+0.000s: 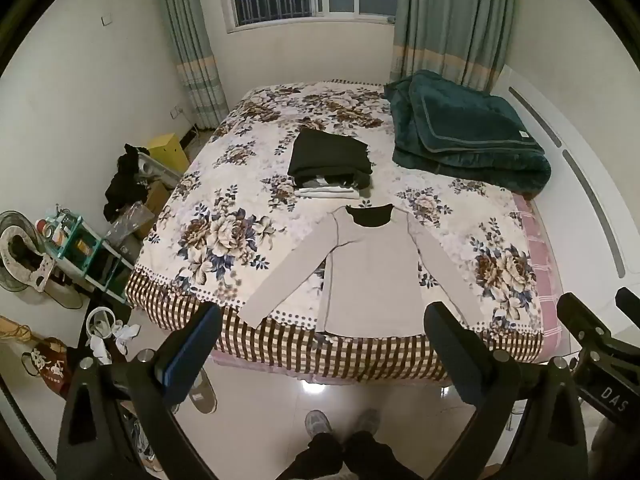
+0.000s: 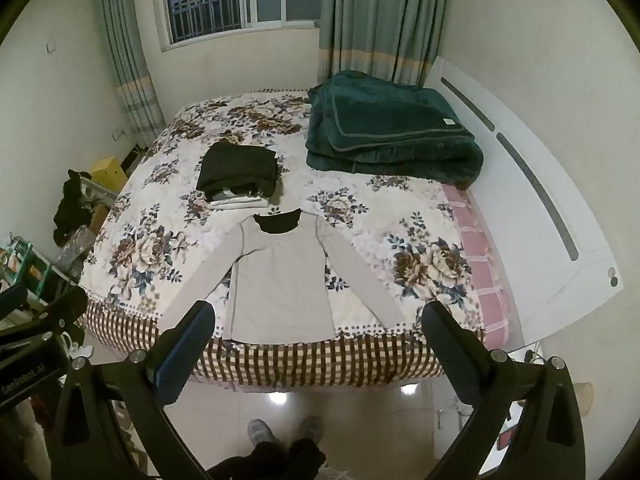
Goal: Fold small clothes
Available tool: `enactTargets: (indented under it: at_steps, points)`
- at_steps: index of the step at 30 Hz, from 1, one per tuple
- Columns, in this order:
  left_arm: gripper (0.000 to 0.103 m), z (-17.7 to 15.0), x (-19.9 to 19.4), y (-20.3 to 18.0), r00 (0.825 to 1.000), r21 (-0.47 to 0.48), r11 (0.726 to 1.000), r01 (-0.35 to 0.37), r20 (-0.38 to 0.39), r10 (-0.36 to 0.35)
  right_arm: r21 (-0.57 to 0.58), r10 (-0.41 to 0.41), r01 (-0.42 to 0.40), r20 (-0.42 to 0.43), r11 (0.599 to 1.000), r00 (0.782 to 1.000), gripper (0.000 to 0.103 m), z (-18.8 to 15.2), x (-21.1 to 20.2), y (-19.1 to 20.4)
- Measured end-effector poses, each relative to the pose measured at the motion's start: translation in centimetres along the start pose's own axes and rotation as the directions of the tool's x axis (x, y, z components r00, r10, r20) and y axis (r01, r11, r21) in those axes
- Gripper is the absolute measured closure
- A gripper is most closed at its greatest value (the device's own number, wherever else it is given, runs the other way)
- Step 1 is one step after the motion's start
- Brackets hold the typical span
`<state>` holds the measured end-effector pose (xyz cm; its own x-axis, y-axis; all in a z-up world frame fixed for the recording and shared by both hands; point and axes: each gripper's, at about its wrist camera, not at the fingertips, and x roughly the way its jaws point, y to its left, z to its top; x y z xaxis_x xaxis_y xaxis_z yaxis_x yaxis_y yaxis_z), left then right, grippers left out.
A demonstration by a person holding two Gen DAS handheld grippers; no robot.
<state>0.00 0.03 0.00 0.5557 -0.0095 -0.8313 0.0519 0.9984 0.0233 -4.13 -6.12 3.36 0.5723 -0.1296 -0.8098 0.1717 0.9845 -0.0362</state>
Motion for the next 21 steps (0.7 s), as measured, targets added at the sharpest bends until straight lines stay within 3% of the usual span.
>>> enactTargets:
  at_steps: [21]
  points:
    - [0.0, 1.0, 0.0, -0.6, 1.0, 0.003, 1.0, -0.008, 0.009, 0.008, -0.001, -0.006, 0.006, 0.012, 1.0, 1.0, 0.0, 0.2, 0.1, -0.1]
